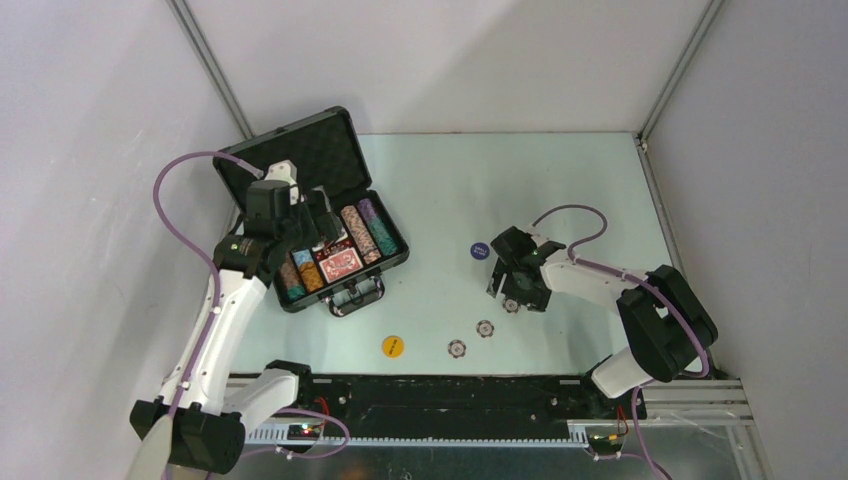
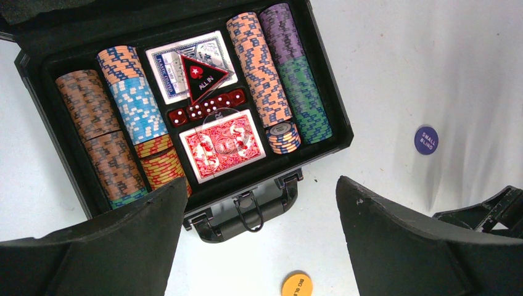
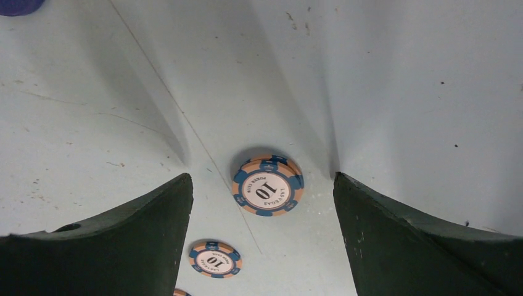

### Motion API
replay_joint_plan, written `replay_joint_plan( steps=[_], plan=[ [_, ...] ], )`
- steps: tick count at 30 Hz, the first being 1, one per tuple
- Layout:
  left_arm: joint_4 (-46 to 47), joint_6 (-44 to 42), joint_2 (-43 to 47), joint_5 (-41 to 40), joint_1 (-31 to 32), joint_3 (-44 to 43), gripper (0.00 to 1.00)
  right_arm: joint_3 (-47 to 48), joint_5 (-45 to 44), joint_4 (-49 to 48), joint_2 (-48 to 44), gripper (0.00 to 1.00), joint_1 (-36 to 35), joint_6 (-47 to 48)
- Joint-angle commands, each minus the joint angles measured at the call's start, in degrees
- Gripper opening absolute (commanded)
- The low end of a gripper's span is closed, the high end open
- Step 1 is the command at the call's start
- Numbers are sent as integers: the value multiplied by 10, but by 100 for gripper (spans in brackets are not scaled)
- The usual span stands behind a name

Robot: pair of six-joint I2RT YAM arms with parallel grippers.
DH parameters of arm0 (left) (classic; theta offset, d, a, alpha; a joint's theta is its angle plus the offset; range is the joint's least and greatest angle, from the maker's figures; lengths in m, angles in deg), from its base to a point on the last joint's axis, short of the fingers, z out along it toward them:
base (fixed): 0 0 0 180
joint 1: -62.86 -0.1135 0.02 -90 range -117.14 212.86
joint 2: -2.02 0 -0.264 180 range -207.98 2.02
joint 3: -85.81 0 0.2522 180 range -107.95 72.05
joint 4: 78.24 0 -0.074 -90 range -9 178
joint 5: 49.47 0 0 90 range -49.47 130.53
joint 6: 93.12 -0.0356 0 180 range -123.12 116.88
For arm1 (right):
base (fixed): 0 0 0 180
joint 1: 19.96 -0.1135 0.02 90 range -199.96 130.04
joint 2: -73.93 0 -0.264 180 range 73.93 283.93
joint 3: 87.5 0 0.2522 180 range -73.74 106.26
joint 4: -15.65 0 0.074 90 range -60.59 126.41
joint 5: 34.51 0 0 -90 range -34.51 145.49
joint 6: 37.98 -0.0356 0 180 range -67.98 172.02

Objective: Pack up texas hold em set

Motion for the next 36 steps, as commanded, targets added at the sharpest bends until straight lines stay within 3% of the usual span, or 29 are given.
replay_joint_plan(
  steps=[1,7,14,21,36],
  plan=[
    [9,-15,7,11,-5,0,95,10,-28,27,-15,87,-5,4],
    [9,-14,6,13,-5,0,94,10,-32,37,-12,79,-17,7],
    [10,-14,7,15,-5,0,94,10,-23,31,-3,61,-23,9],
    [10,-15,7,15,-5,1,94,8,-26,37,2,62,-26,7],
    [10,-15,5,12,-5,0,94,-4,-20,18,2,50,-21,11]
  ],
)
